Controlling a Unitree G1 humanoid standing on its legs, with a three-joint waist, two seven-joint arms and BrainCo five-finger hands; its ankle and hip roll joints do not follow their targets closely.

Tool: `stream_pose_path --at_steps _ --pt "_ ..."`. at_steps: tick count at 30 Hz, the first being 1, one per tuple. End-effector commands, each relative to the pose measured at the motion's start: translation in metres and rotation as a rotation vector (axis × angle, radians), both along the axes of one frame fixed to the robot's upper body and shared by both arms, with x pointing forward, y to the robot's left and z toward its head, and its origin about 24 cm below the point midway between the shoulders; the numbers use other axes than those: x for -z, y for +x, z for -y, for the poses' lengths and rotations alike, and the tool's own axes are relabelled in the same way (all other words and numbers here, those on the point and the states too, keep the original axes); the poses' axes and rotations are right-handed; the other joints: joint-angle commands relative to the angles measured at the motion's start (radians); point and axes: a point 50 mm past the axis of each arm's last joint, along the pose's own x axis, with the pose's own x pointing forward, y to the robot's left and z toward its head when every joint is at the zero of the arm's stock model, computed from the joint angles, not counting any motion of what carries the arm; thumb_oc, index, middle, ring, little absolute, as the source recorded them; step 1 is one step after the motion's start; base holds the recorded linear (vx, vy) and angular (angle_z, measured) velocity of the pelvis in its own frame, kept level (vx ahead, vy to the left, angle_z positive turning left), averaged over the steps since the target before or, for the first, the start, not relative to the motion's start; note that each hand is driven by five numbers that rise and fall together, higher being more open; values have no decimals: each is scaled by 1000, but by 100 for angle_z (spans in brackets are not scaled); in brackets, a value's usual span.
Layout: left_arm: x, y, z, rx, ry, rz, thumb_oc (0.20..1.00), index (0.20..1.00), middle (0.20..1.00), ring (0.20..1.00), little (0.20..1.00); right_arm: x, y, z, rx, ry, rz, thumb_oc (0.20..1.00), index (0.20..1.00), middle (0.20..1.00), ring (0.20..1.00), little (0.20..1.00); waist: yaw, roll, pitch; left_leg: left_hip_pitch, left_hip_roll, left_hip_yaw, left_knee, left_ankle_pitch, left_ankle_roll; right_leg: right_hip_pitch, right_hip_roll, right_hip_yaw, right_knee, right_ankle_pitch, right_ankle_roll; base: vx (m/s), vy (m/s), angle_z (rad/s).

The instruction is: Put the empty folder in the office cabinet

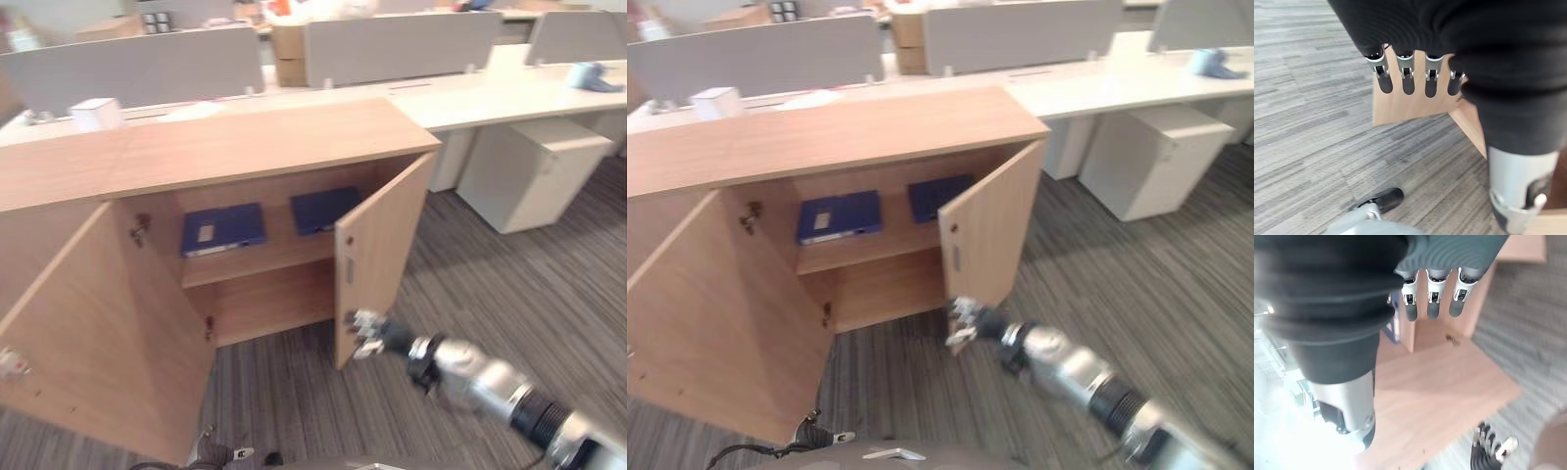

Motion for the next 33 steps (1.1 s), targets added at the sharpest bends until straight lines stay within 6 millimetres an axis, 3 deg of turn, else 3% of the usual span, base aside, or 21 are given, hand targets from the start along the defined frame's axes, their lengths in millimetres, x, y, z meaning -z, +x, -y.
stream_pose_path --at_steps 1,2,3,4,6,7,8,10,13,17,18,21,25,27,30,33 --pt "-10 30 -28 36 106 67 1000 1000 1000 1000 1000 -23 36 0 43 28 133 1000 1000 1000 1000 1000 3 -59 86 35 -80 25 0 -121 43 34 10 15 3 -145 -7 9 4 18" --pt "-9 28 -28 15 106 61 1000 1000 1000 1000 1000 -3 26 9 133 14 55 1000 1000 1000 1000 1000 -6 -59 88 34 -79 26 0 -120 42 34 11 17 3 -145 -8 6 3 15" --pt "-9 27 -28 15 107 61 1000 1000 1000 1000 1000 -3 25 9 133 15 55 1000 1000 1000 1000 1000 -5 -60 87 34 -79 26 0 -120 42 34 11 17 3 -145 -8 -11 -2 6" --pt "-9 25 -30 -1 105 55 1000 1000 1000 1000 1000 21 14 28 253 -48 -27 1000 1000 1000 1000 1000 -16 -60 89 34 -78 28 0 -118 41 32 12 16 6 -146 -9 0 0 0" --pt "-8 24 -31 -24 105 51 1000 1000 1000 1000 1000 50 5 60 399 -212 -96 1000 1000 1000 1000 1000 -24 -60 94 37 -76 27 0 -118 40 36 12 15 10 -147 -10 -22 -18 -5" --pt "-8 24 -31 -24 106 51 1000 1000 1000 1000 1000 50 5 59 399 -211 -96 1000 1000 1000 1000 1000 -24 -61 91 32 -77 27 0 -116 41 32 11 14 9 -145 -10 -25 -39 -3" --pt "-8 23 -33 -50 103 44 1000 1000 1000 1000 1000 85 -20 96 552 -446 -239 1000 1000 1000 1000 1000 -30 -63 91 32 -76 21 0 -114 42 33 12 10 10 -145 -11 -29 -51 -5" --pt "-8 24 -36 -77 119 38 1000 1000 1000 1000 1000 108 -56 133 679 -712 -412 1000 1000 1000 1000 1000 -27 -61 88 32 -74 8 0 -112 43 40 14 2 12 -151 -15 -15 -70 6" --pt "-10 23 -45 -129 153 39 1000 1000 1000 1000 1000 111 -99 179 811 -1031 -592 1000 1000 1000 1000 1000 -13 -52 86 35 -72 -23 0 -106 43 64 19 -28 16 -166 -23 3 -87 21" --pt "-14 9 -67 -229 216 29 1000 1000 1000 1000 1000 101 -132 216 958 -1178 -735 1000 1000 1000 1000 1000 8 -33 83 25 -63 -63 0 -79 32 84 31 -73 15 -189 -33 -12 -71 33" --pt "-14 9 -67 -229 216 29 1000 1000 1000 1000 1000 101 -133 216 959 -1178 -736 1000 1000 1000 1000 1000 7 -33 83 25 -63 -65 0 -79 32 85 32 -75 15 -190 -33 -32 -58 45" --pt "-25 -24 -111 -344 336 -38 1000 1000 1000 1000 1000 95 -154 235 1068 -1188 -814 1000 1000 1000 1000 1000 13 -16 87 26 -46 -87 0 -60 15 110 51 -101 13 -216 -45 -14 -61 43" --pt "-52 -49 -167 -444 484 -74 1000 1000 1000 1000 1000 94 -157 237 1106 -1148 -824 1000 1000 1000 1000 1000 12 -8 79 31 -31 -81 0 -52 9 116 65 -100 14 -223 -51 10 -30 21" --pt "-73 -43 -196 -510 548 -1 1000 1000 1000 1000 1000 97 -154 232 1130 -1097 -813 1000 1000 1000 1000 1000 8 -7 75 34 -21 -71 0 -49 5 113 74 -92 11 -224 -52 8 -9 -3" --pt "-80 -39 -203 -507 566 28 1000 1000 1000 1000 1000 99 -155 229 1130 -1081 -817 1000 1000 1000 1000 1000 6 -9 75 36 -19 -66 0 -50 5 113 76 -90 11 -223 -52 9 -4 -6" --pt "-106 -11 -225 -469 648 157 1000 1000 1000 1000 1000 101 -159 225 1141 -1053 -824 1000 1000 1000 1000 1000 -10 -11 74 37 -13 -55 0 -52 1 111 79 -85 11 -221 -48 12 16 -5"
